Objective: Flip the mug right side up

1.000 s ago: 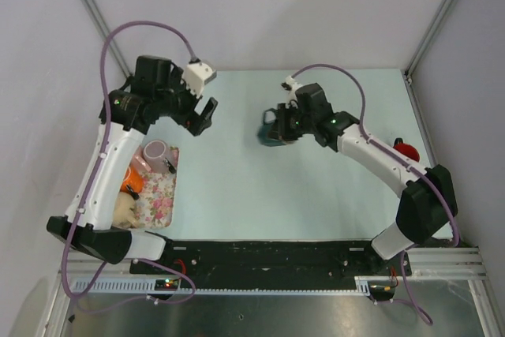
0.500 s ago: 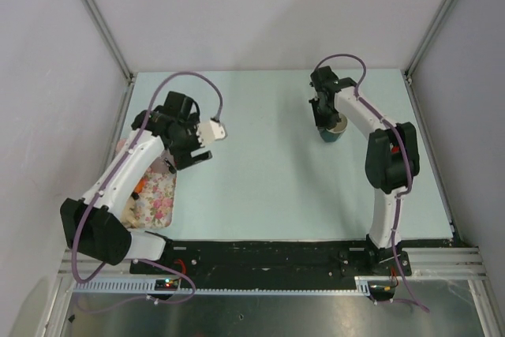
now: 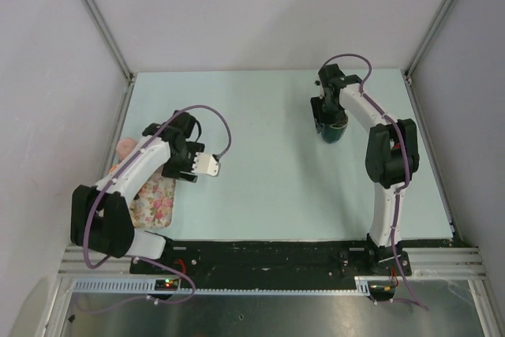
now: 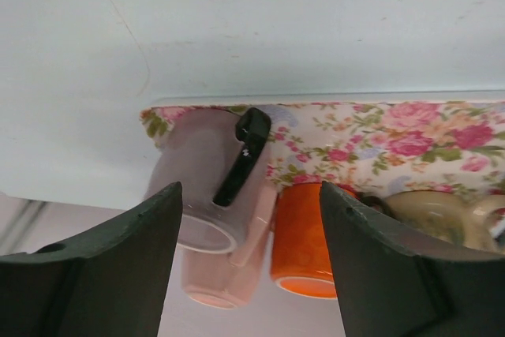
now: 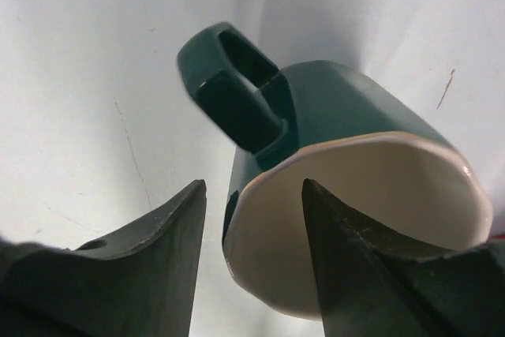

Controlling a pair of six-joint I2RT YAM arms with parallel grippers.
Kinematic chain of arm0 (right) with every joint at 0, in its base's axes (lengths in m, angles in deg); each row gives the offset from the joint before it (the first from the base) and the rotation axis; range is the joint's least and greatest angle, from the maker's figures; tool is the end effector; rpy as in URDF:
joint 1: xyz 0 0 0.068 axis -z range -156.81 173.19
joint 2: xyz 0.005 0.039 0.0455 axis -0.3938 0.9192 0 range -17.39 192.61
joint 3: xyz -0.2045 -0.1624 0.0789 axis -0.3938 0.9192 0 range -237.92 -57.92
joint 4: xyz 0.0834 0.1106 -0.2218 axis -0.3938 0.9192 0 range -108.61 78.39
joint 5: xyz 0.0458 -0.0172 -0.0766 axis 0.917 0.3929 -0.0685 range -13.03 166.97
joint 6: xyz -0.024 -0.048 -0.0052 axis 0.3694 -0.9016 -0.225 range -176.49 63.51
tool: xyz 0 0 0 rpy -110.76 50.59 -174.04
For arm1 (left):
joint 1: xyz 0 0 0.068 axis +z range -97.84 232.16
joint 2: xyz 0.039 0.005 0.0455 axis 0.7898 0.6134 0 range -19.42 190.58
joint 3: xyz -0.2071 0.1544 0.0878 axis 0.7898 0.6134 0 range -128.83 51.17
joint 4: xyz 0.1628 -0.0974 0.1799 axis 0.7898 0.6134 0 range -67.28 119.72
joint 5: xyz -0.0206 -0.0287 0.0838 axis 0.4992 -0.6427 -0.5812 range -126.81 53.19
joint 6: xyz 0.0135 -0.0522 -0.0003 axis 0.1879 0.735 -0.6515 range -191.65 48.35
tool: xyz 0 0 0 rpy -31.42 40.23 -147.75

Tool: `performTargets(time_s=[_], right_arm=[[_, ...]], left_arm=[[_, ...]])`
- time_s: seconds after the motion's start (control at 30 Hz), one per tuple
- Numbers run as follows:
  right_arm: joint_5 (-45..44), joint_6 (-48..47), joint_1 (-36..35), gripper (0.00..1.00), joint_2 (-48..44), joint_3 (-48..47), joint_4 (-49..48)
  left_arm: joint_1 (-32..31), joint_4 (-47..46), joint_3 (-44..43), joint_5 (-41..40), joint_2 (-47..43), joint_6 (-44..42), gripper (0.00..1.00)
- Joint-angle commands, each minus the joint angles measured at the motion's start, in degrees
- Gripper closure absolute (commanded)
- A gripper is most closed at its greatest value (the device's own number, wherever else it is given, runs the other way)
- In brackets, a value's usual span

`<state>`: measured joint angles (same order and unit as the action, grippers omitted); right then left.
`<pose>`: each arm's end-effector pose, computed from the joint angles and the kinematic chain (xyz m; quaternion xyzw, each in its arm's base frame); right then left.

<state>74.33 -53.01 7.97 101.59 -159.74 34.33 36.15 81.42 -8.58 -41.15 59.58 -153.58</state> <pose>0.4220 0.1132 0.2265 -0.0968 0.9800 0.0057 0.1740 0.2349 -0.0647 0.2414 0.7471 0.6553 0.0886 0.0675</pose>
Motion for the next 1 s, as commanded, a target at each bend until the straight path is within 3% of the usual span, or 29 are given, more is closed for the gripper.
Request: performTargets(time_s=[0.0,0.17,0.4,0.6,0.7,0.73,0.97], right_arm=[[1.19,-0.83,0.12,0.39,-3.19,-2.42,0.34],[1.87,-0.75,0.19,0.30,-7.29,-2.75,1.20],[4.86,-0.24,-0.04,0.27,-14.66,-1.72,1.58],[6.34,0.00,-0.79,0.26,-19.45,-0.72,1.64],[6.56,0.07,-1.02,0.25,-21.52,-0.45,2.23],[6.62,0.09,-1.20,0.25,-22.40,-0.20,2.24],[8.66,1.19,-2.23,0.24,-27.83,0.80,1.49]], left_arm=[[2.03,-5.47,0.26,-1.76,3.71,-11.78,0.27],[3.87,-7.47,0.25,-4.88,8.38,-16.74,0.28],[4.32,-7.96,1.81,-7.12,11.47,-19.44,0.29],[4.49,-9.93,1.94,-8.75,14.67,-18.74,0.59],[4.50,-10.73,3.43,-8.99,13.18,-20.27,0.90],[4.45,-10.85,3.51,-8.56,12.49,-20.06,0.95],[2.21,-10.81,-1.06,-6.39,7.26,-11.67,1.00]])
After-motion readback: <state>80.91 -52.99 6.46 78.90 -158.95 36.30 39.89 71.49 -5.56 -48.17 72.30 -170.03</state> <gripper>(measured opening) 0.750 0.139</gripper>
